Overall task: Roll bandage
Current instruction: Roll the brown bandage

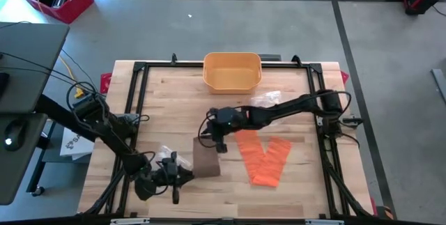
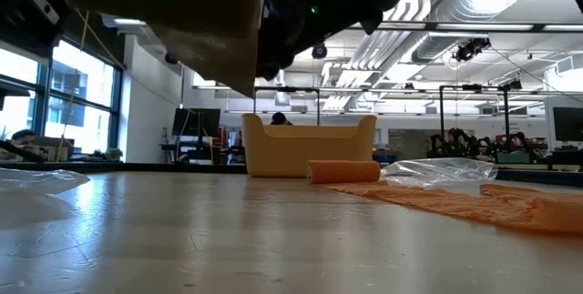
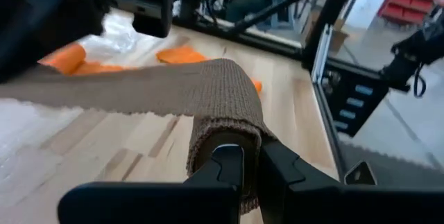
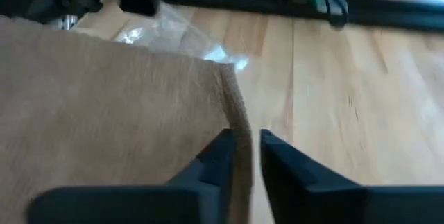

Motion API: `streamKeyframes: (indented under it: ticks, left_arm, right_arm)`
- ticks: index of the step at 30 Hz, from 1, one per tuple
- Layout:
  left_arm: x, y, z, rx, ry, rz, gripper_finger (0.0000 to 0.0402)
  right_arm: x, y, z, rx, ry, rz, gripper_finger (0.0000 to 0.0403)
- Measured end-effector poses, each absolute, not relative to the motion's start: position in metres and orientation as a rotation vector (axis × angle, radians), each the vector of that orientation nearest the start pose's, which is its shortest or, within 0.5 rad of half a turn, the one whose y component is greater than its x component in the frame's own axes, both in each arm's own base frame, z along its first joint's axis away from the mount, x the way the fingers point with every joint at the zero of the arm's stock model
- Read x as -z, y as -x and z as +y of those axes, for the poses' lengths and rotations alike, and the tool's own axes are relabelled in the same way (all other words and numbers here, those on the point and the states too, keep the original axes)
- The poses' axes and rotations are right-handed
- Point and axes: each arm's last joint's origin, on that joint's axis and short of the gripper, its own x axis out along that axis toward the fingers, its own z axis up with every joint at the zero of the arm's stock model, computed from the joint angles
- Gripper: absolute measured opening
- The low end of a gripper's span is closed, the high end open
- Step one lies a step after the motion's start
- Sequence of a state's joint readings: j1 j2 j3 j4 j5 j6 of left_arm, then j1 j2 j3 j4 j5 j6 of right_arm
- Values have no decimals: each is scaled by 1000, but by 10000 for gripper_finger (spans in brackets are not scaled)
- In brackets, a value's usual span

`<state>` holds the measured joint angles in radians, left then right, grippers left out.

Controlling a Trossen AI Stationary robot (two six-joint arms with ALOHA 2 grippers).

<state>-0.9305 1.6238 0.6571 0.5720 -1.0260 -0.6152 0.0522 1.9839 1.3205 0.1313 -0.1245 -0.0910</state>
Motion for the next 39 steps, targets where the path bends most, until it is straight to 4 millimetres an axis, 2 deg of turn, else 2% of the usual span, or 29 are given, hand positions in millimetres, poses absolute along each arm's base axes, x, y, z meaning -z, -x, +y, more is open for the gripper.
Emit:
streamKeyframes:
  ticks: [4, 7, 13, 17, 19, 21, 26, 28, 35, 39]
  left_arm:
    - [-169, -197, -225, -189, 293, 156, 11]
    - [-172, -198, -225, -212, 297, 128, 11]
    - [-175, -198, -226, -212, 318, 103, 11]
    - [-177, -198, -227, -200, 341, 97, 11]
    - [-176, -198, -230, -185, 350, 90, 11]
    - [-174, -197, -232, -177, 350, 87, 11]
    - [-171, -200, -237, -129, 404, 68, 11]
    - [-170, -201, -239, -120, 413, 50, 11]
    - [-178, -210, -251, -114, 396, 23, 11]
    - [-188, -214, -257, -148, 387, -5, 11]
  right_arm:
    - [-191, -431, 17, -173, 56, 625, 128]
    - [-204, -422, 13, -129, 85, 665, 149]
    - [-214, -400, 20, -162, 153, 675, 153]
    - [-196, -380, 30, -200, 145, 657, 153]
    - [-187, -373, 35, -197, 124, 604, 153]
    - [-186, -370, 39, -193, 89, 526, 153]
    - [-188, -370, 47, -214, 75, 455, 153]
    - [-198, -375, 47, -208, 58, 414, 154]
    - [-231, -392, 30, -197, 31, 386, 191]
    - [-240, -383, 24, -143, 53, 449, 198]
